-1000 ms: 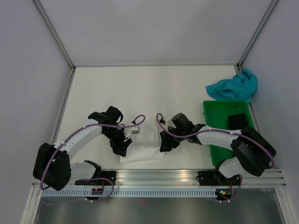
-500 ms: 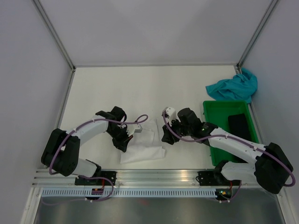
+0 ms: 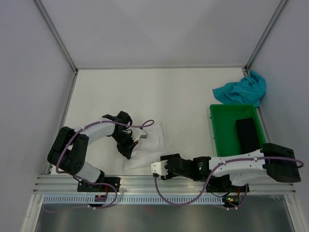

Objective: Roll the t-shirts
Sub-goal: Roll the tshirt

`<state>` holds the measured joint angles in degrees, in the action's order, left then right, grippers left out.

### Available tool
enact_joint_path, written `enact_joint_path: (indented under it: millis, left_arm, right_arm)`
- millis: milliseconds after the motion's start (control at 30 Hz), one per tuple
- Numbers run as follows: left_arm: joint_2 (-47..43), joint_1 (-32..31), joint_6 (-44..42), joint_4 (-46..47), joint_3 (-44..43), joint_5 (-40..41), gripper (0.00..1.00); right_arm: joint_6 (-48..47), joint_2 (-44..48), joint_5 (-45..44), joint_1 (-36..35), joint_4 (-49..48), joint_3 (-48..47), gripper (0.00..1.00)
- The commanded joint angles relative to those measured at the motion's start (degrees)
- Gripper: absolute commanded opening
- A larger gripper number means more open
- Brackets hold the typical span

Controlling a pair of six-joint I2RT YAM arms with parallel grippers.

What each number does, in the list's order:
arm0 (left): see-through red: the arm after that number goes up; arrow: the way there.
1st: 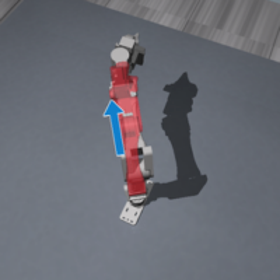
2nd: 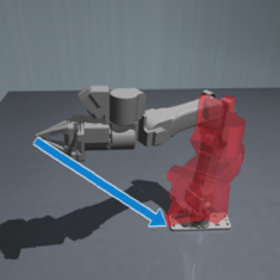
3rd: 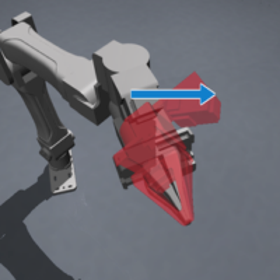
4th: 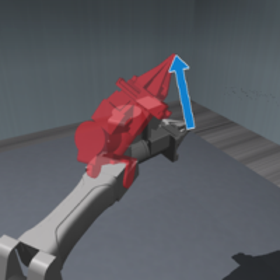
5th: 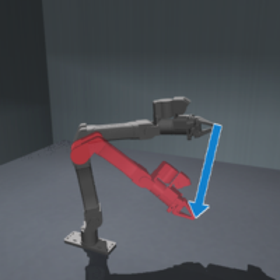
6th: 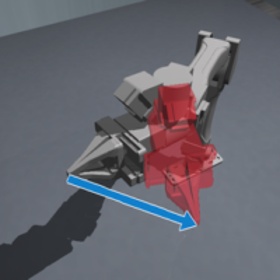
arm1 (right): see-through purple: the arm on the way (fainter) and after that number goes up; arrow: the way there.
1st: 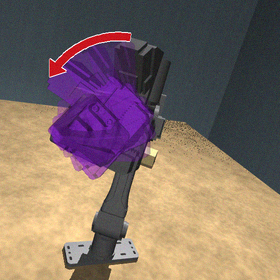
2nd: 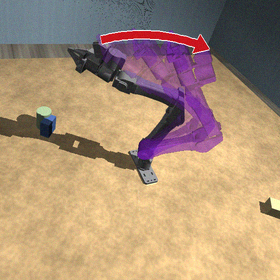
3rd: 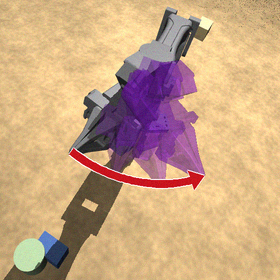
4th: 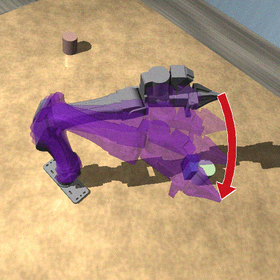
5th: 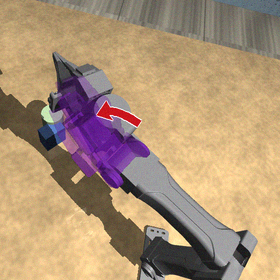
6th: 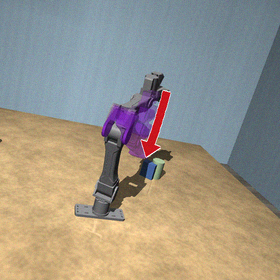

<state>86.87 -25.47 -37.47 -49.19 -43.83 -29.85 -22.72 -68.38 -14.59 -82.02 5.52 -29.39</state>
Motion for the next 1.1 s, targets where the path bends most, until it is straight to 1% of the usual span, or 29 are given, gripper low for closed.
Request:
enact_joint_path:
  millis: [0,100,233,333,367,400,433,467,500,533,567,600,633,700,733,800,833,933,1000,1067]
  left_arm:
    - [0.5,-0.1,1.2,1.4,-1.1,1.1,0.02]
    - [0.5,0.0,1.3,1.5,-1.3,1.0,0.02]
    - [0.5,0.0,0.8,1.4,-1.5,1.3,0.02]
    - [0.1,0.0,0.0,1.4,-1.4,1.7,0.02]
    - [0.1,0.0,0.1,1.4,-1.6,1.8,0.02]
    - [0.1,0.0,0.1,1.3,-1.7,1.8,0.02]
    - [0.1,0.0,0.1,1.3,-2.0,1.8,0.02]
    - [0.0,0.0,0.0,1.3,-2.1,2.1,0.02]
    - [-0.1,-0.1,-0.1,1.1,-2.2,2.2,0.02]
    - [-0.4,0.0,-0.3,1.0,-2.4,2.5,0.02]
    - [-0.6,0.0,-0.5,0.9,-2.6,2.6,0.02]
    - [-1.1,-0.1,-0.6,0.8,-2.7,2.5,0.02]
    - [-2.1,0.0,-0.8,0.2,-2.8,2.0,0.09]
    - [-3.8,0.0,-1.5,-0.2,-3.0,0.6,0.19]
    - [-4.8,0.0,-1.7,-0.5,-3.2,-1.1,0.27]
    - [-8.5,0.0,-2.2,-1.0,-3.4,-3.0,0.34]
    - [-10.0,0.0,-2.3,-0.9,-3.5,-4.3,0.43]
    - [-15.6,0.0,-2.3,-1.0,-4.0,-5.2,0.49]
    - [-20.1,0.0,-2.9,-1.5,-4.0,-5.6,0.5]
    - [-22.6,0.0,-4.8,-2.8,-4.2,-7.2,0.52]
  right_arm:
    - [-7.0,-5.3,-12.7,-3.8,-4.2,-1.9,0.63]
    - [-7.7,-11.3,-14.1,-4.5,-5.0,-2.9,0.64]
    - [-8.0,-14.6,-14.7,-4.5,-5.1,-3.6,0.64]
    - [-7.6,-17.9,-14.5,-4.5,-4.1,-4.7,0.59]
    - [-7.4,-18.8,-14.2,-4.5,-3.6,-5.1,0.55]
    - [-7.3,-20.5,-14.2,-4.6,-2.8,-5.5,0.42]
    - [-6.8,-21.3,-14.2,-4.5,-2.5,-6.0,0.34]
    - [-6.6,-21.7,-14.0,-4.5,-2.4,-6.2,0.28]
    - [-6.5,-22.1,-13.5,-4.5,-2.2,-6.4,0.18]
    - [-6.0,-22.0,-13.2,-4.4,-2.1,-6.6,0.14]
    - [-5.8,-21.3,-11.2,-4.0,-1.5,-6.7,0.06]
    - [-5.3,-20.8,-10.5,-3.8,-1.3,-6.7,0.01]
    - [-4.6,-20.2,-9.2,-3.5,-1.1,-6.8,0.0]
    - [-3.7,-18.3,-6.0,-2.4,-0.2,-6.9,0.01]
    - [-3.3,-17.5,-4.7,-2.1,0.1,-7.2,0.0]
    - [-2.0,-15.5,-0.6,-0.8,1.1,-7.4,0.0]
    - [-1.6,-14.7,1.1,-0.3,1.3,-7.7,0.0]
    - [0.0,-11.9,7.4,2.1,1.9,-8.1,0.0]
    - [0.4,-9.9,9.8,3.8,2.8,-8.4,0.0]
    - [1.2,-8.2,15.1,6.5,3.5,-9.3,0.0]
